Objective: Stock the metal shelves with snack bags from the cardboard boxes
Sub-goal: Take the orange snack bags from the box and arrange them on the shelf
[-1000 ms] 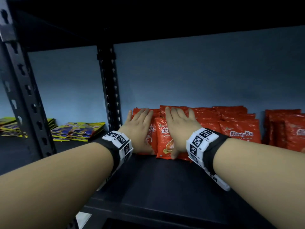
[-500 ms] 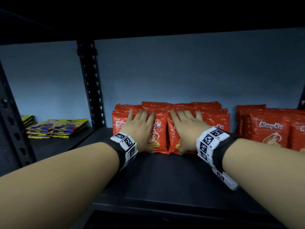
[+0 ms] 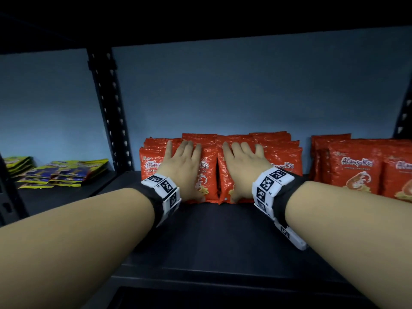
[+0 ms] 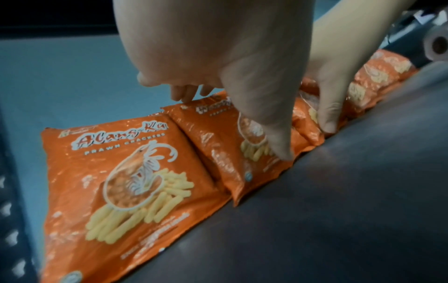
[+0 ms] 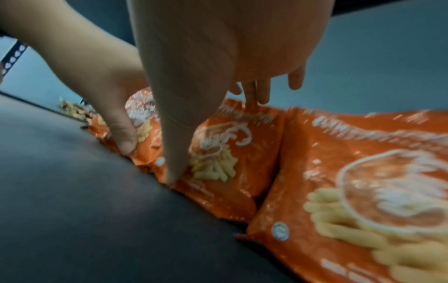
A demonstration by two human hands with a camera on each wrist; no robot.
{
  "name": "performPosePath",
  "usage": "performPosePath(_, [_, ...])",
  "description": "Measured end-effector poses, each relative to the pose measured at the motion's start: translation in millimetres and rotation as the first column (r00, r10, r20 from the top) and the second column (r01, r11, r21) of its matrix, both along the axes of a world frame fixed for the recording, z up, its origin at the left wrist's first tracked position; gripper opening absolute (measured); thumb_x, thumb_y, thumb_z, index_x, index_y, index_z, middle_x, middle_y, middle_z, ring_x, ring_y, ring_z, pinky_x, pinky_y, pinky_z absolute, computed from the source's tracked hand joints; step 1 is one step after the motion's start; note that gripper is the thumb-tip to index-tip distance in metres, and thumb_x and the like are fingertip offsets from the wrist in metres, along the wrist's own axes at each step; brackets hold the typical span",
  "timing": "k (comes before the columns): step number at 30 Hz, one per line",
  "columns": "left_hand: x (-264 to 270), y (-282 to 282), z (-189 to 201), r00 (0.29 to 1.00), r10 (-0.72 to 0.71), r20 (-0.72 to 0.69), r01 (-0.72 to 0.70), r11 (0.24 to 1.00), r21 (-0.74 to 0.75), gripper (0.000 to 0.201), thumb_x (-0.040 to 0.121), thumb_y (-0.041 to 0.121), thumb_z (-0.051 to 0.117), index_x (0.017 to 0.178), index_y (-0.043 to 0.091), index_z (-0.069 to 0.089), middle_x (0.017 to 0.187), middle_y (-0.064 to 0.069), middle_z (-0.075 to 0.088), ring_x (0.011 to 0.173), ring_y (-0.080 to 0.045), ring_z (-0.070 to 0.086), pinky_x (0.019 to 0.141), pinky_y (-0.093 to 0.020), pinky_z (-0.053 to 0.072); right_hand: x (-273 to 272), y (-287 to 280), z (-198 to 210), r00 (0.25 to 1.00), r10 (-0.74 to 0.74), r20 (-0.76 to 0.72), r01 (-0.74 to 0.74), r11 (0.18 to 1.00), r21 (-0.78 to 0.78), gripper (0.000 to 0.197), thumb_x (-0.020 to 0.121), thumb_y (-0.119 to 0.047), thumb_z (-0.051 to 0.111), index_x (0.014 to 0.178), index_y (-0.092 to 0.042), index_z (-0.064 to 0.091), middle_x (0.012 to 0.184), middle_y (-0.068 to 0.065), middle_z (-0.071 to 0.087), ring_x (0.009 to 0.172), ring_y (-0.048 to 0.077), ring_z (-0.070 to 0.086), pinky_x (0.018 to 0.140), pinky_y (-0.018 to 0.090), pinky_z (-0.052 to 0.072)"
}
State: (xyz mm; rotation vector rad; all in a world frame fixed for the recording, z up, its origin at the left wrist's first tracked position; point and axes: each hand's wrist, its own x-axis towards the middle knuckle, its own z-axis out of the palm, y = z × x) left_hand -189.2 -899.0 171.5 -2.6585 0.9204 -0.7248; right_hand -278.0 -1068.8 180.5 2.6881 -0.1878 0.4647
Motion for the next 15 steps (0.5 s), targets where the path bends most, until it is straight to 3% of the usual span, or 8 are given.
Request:
performPosePath(5, [-15,-15,6,0.994,-0.096,-0.042,0.093,0.993,-0.077,0.151,0.054,0.096,0.063,0.161,0.010,0.000,0.169,-0.012,0.009,0.158,-0.029,0.003,0.126,-0.060,0.002,-28,-28,22,0.998,0.003,-0.064,0.002,0.997,0.078,0.163,0.042,-0.071,0.091,0.161,-0.009,-0.001,0.159,0.011,0.023,0.148,0.032,0.019,0.116,0.058,0.025])
performPosePath(8, [-29,-32,7,0.990,-0.139,-0.039,0.137,0.989,-0.061,0.148,0.056,0.093,0.066,0.161,0.010,0.002,0.169,-0.011,0.012,0.157,-0.029,0.005,0.126,-0.060,0.003,-44,-55,26,0.994,-0.067,-0.091,0.074,0.995,0.070,0.166,0.037,-0.071,0.092,0.161,-0.011,0.000,0.159,0.011,0.021,0.150,0.032,0.016,0.118,0.060,0.023])
performPosePath(15, [-39,-66,6,0.992,-0.126,-0.017,0.127,0.991,0.040,0.145,0.061,0.081,0.076,0.161,0.008,0.001,0.167,-0.012,0.015,0.157,-0.030,0.008,0.125,-0.062,0.001,-53,-83,13,0.978,-0.151,-0.143,0.157,0.987,0.036,0.162,0.041,-0.062,0.095,0.161,-0.011,-0.001,0.159,0.011,0.024,0.149,0.032,0.020,0.117,0.060,0.024])
